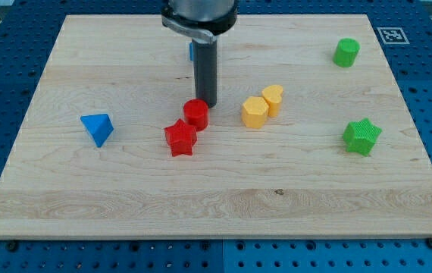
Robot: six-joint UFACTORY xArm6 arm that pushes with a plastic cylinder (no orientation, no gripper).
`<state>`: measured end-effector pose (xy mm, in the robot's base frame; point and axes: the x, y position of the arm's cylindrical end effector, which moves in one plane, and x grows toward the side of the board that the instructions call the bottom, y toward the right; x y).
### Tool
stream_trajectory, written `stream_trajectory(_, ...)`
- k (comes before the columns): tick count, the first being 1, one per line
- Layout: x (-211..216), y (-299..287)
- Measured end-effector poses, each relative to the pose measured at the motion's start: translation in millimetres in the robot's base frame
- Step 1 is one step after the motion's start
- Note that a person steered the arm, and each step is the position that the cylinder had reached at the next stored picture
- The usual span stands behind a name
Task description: Move the blue triangle parallel to the left of the red circle
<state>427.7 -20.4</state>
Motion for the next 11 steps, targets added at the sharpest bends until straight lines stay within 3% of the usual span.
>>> stream_trajectory(1, 24.8, -16.9)
stream_trajectory(3, -36.7, -82.2)
stream_trajectory(4, -21.0, -134.2)
stream_trajectory(5, 21.9, -182.6)
stream_trajectory(6, 74.9, -189.8)
stream_trajectory(7, 97.9, -187.9)
stream_trajectory(8, 86.5, -165.6)
stream_trajectory(9, 41.8, -161.5)
stream_trajectory(10, 50.7, -165.4)
stream_trajectory(11, 102.6, -175.8)
